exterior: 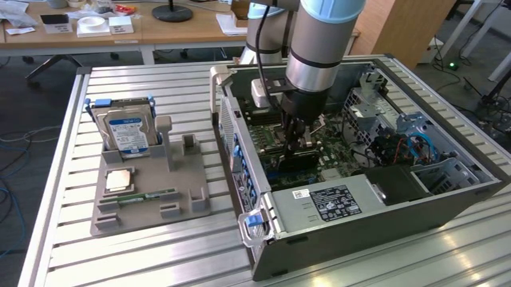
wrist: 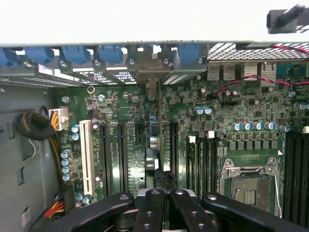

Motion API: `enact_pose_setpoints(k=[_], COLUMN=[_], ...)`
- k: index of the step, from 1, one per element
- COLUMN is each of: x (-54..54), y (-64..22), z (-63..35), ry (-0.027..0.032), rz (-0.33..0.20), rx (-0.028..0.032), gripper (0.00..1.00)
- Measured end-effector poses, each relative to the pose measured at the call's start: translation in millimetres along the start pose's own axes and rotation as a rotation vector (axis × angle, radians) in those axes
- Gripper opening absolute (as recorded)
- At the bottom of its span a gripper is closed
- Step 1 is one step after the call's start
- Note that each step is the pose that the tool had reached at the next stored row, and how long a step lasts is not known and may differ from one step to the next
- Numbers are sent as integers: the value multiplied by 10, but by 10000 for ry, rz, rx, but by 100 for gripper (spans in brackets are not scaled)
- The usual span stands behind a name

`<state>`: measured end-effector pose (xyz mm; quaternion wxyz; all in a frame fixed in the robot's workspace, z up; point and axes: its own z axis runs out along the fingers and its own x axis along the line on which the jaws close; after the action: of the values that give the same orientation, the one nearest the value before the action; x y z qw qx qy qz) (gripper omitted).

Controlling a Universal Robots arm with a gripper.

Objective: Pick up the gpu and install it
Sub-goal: 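Press down on the gpu until it lock into place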

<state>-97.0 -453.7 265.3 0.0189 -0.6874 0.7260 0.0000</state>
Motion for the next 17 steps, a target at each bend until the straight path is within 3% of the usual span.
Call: enact_pose_setpoints(k=[1,17], x=[-3,-7], y=[-4,-66], z=[-123,-122], ry=[1,2], rz=[-1,-1], rx=[-1,-1], gripper=[11,11])
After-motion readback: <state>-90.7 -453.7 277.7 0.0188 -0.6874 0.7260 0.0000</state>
